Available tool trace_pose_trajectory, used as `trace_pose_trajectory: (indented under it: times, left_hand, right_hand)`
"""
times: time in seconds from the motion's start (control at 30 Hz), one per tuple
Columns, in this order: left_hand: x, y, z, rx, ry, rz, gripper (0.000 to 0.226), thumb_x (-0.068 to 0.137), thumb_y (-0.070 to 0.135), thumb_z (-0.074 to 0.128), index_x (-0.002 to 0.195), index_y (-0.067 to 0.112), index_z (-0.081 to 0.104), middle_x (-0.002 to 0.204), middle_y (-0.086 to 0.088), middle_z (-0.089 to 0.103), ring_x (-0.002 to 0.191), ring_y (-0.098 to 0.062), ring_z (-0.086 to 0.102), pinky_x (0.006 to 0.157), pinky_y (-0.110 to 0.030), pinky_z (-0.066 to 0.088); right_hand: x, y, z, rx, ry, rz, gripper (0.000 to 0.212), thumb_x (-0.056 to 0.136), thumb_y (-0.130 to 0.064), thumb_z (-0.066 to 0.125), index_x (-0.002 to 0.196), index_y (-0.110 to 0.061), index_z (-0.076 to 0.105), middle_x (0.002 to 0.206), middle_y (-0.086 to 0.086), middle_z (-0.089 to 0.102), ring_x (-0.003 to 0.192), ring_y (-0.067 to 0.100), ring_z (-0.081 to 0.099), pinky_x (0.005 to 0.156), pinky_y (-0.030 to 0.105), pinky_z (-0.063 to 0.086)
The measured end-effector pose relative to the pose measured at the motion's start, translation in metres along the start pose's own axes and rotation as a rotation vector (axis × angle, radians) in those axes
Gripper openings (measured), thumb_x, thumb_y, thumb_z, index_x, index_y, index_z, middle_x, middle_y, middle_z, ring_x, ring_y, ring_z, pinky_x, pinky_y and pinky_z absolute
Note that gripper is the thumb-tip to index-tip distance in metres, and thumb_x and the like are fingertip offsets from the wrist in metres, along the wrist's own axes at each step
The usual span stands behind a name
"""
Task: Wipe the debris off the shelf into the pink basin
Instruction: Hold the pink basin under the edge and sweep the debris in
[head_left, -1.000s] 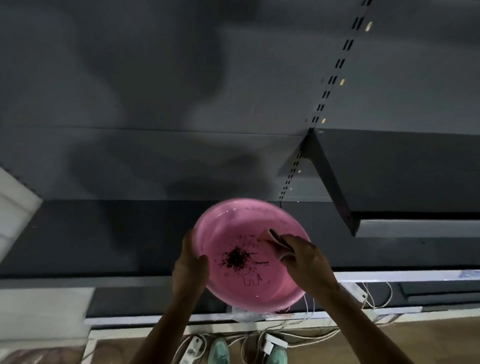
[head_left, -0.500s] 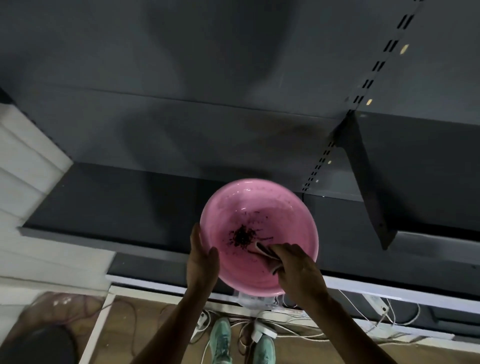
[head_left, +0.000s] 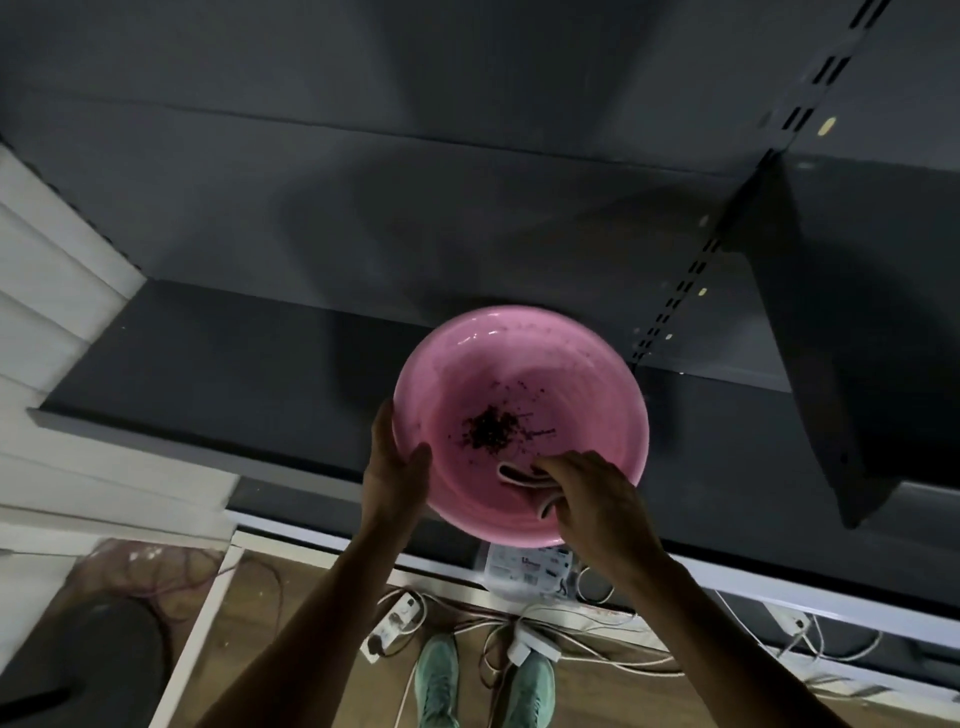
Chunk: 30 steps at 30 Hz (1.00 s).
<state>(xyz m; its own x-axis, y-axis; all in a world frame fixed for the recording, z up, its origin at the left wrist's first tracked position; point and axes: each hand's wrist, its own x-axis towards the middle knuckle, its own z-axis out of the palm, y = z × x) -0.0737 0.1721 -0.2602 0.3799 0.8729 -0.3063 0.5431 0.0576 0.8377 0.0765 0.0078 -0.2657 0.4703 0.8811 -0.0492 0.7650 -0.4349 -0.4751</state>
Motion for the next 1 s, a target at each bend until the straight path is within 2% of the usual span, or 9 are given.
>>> trace_pose_trajectory:
  times: [0.1,0.13,0.27,0.33,0.5,0.6,0.67,0.83,1.0]
  left_hand:
    - [0.022,-0.002,0.003,0.071,-0.008,-0.027,0.065,0.095,0.013,0.048,0.151,0.032,0.02,0.133,-0.005,0.053,0.099,-0.025,0.056,0.058,-0.025,0.048]
    - [0.027,-0.006,0.003,0.111,-0.009,-0.041,0.064,0.097,0.012,0.047,0.152,0.028,0.019,0.136,-0.009,0.052,0.1,-0.029,0.056,0.06,-0.025,0.046]
    - [0.025,-0.013,-0.004,0.285,-0.042,0.078,0.07,0.097,0.022,0.05,0.154,0.026,0.011,0.148,-0.013,0.04,0.122,-0.037,0.052,0.085,-0.047,0.052]
    - [0.022,-0.014,-0.007,0.396,-0.029,0.202,0.076,0.094,0.023,0.054,0.155,0.025,0.008,0.147,-0.014,0.034,0.126,-0.035,0.045,0.094,-0.049,0.049]
    - [0.035,-0.003,0.003,0.832,0.038,0.616,0.07,0.086,0.023,0.064,0.148,0.017,0.034,0.153,-0.02,0.031,0.146,-0.038,0.019,0.116,-0.058,0.023]
    - [0.041,0.007,0.016,0.96,-0.081,0.658,0.064,0.087,0.025,0.057,0.146,0.018,0.035,0.154,-0.012,0.031,0.149,-0.032,0.011,0.121,-0.055,0.004]
    - [0.042,0.008,0.024,0.977,-0.163,0.633,0.063,0.089,0.024,0.053,0.147,0.018,0.031,0.154,-0.012,0.031,0.149,-0.03,0.01,0.121,-0.051,-0.002]
    - [0.041,-0.002,0.029,1.005,-0.268,0.621,0.065,0.091,0.022,0.046,0.152,0.019,0.022,0.152,-0.012,0.034,0.146,-0.032,0.017,0.121,-0.049,0.001]
    - [0.032,-0.003,0.022,0.983,-0.325,0.64,0.06,0.094,0.025,0.044,0.151,0.021,0.025,0.15,-0.006,0.039,0.144,-0.029,0.026,0.121,-0.051,0.01]
  right_hand:
    - [0.017,0.004,-0.001,-0.003,0.018,0.012,0.032,0.08,-0.012,0.058,0.109,-0.022,0.067,0.102,-0.01,0.071,0.093,0.012,0.062,0.083,0.032,0.053]
    - [0.021,0.005,0.0,-0.008,0.037,0.018,0.031,0.08,-0.013,0.059,0.108,-0.021,0.068,0.102,-0.009,0.071,0.092,0.012,0.062,0.083,0.031,0.053]
    - [0.028,0.004,0.004,-0.059,0.009,0.042,0.033,0.079,-0.005,0.065,0.106,-0.023,0.07,0.098,-0.012,0.072,0.092,0.009,0.061,0.084,0.027,0.052]
    - [0.034,0.001,0.004,-0.085,-0.034,0.048,0.029,0.079,-0.004,0.065,0.102,-0.022,0.071,0.095,-0.011,0.072,0.091,0.011,0.062,0.082,0.025,0.05]
    - [0.081,0.016,0.008,-0.154,-0.057,0.094,0.023,0.083,-0.013,0.068,0.1,-0.028,0.067,0.087,-0.014,0.073,0.086,0.006,0.068,0.072,0.03,0.058]
    - [0.106,0.022,0.016,-0.156,-0.04,0.118,0.025,0.084,-0.017,0.07,0.107,-0.028,0.066,0.092,-0.012,0.074,0.085,0.005,0.07,0.067,0.029,0.06]
    - [0.103,0.017,0.027,-0.157,-0.055,0.086,0.037,0.085,-0.017,0.07,0.118,-0.031,0.064,0.105,-0.009,0.072,0.094,0.009,0.069,0.075,0.031,0.06]
    - [0.077,0.006,0.052,-0.298,-0.258,0.087,0.036,0.086,-0.014,0.066,0.119,-0.027,0.064,0.12,-0.004,0.066,0.111,0.021,0.062,0.092,0.037,0.054]
    - [0.068,0.0,0.04,-0.258,-0.195,0.118,0.043,0.082,-0.012,0.069,0.122,-0.028,0.063,0.127,-0.007,0.063,0.118,0.018,0.059,0.096,0.037,0.053]
